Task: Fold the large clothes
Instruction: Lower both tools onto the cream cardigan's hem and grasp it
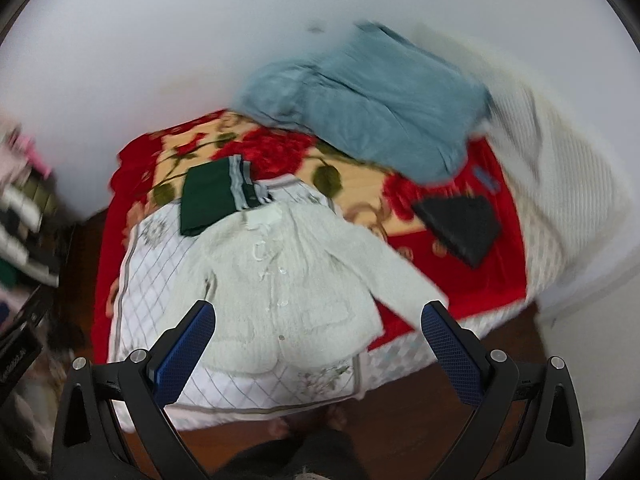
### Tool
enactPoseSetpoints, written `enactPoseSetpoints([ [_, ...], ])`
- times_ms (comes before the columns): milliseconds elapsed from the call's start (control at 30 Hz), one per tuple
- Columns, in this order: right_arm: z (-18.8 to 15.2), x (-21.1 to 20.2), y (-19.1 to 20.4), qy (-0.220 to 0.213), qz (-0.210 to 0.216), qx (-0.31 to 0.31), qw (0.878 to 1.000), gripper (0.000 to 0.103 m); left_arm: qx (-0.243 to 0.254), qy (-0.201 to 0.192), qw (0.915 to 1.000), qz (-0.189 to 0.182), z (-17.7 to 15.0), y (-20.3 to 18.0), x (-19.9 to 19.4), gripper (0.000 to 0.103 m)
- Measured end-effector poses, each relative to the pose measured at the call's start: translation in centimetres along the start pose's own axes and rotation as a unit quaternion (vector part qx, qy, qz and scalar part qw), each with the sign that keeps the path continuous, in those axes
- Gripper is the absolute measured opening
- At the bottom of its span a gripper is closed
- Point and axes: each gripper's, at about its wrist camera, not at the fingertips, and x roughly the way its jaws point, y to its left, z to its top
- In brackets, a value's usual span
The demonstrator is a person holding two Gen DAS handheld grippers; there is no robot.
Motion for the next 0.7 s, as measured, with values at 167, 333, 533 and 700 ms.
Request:
enactPoseSetpoints([
  [167, -0.2, 8.1, -6.3, 0.020, -0.023, 0.105, 0.994, 0.068, -0.003, 0.039, 0.9992, 0.014, -1.0, -1.2, 7.6, 0.103],
  [333, -2.9, 19.2, -14.1, 0.073, -0.023, 0.211, 0.974, 0.063, 0.011, 0.073, 0.9970, 0.023, -2.7, -4.3, 14.5, 0.103],
  [533, -8.5, 34.6, -22.1, 0.157, 0.029, 0.323, 0.933, 0.064, 0.029, 0.137, 0.9894, 0.039, -6.0, -9.6, 24.9, 0.103],
  [700, -14.9, 47.7, -27.5, 0.202, 0.075, 0.435, 0.874, 0.064, 0.036, 0.210, 0.9751, 0.063, -10.2, -13.1, 32.8, 0.103],
])
